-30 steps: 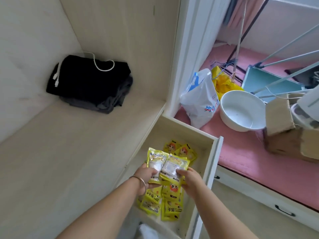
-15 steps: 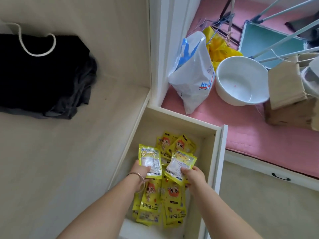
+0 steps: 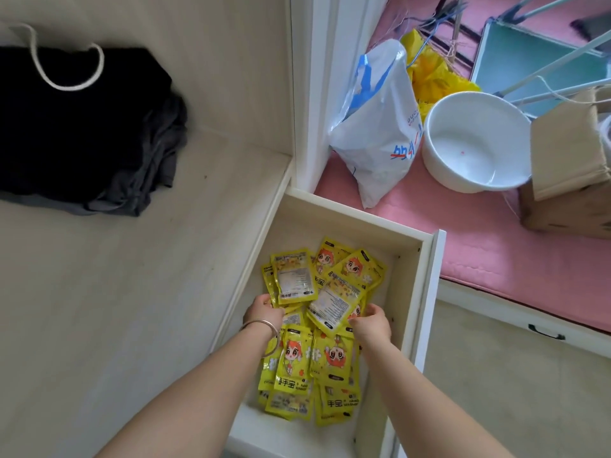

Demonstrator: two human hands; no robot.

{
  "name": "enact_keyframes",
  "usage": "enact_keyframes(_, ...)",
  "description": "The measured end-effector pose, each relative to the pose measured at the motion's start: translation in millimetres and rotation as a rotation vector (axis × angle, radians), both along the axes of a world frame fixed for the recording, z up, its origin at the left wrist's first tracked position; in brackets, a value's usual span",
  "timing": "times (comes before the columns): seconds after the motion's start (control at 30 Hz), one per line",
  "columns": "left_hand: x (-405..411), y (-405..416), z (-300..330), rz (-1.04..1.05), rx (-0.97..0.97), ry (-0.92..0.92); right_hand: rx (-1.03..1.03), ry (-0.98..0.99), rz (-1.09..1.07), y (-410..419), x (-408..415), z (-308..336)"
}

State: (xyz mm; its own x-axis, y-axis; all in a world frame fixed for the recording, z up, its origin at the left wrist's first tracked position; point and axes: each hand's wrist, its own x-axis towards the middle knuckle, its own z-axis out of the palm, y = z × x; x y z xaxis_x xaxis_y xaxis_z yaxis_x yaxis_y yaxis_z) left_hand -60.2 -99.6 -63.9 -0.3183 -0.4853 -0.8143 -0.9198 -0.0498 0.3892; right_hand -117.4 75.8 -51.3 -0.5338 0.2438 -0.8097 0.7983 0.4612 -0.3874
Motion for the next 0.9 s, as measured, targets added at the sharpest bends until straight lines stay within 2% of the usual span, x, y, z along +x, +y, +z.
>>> enact_keyframes(0.13, 2, 2, 23, 0.01, -0.079, 0.081, 0.053, 0.061, 0.133, -11, 2, 18)
enact_keyframes(0.2, 4, 3, 36, 0.029, -0.09, 0.156, 0.005, 0.08, 0.188, -18, 3, 34)
enact_keyframes(0.37, 21, 6, 72, -0.126, -0.206, 0.252, -0.134, 0.152, 0.424, -36, 8, 73)
enact_keyframes(0.5, 44, 17, 105, -0.066, -0.214, 0.384, -0.162, 0.236, 0.624, -43, 18, 104)
enact_keyframes(0.6, 73, 25, 132, 0.054, -0.314, 0.466, -0.191, 0.325, 0.799, -42, 32, 129)
enact_keyframes(0.73, 120, 34, 158, 0.335, -0.437, 0.519, -0.25, 0.419, 0.986, -42, 56, 155)
enact_keyframes(0.9, 189, 45, 189, 0.549, -0.546, 0.53, -0.288, 0.535, 1.301, -54, 101, 177)
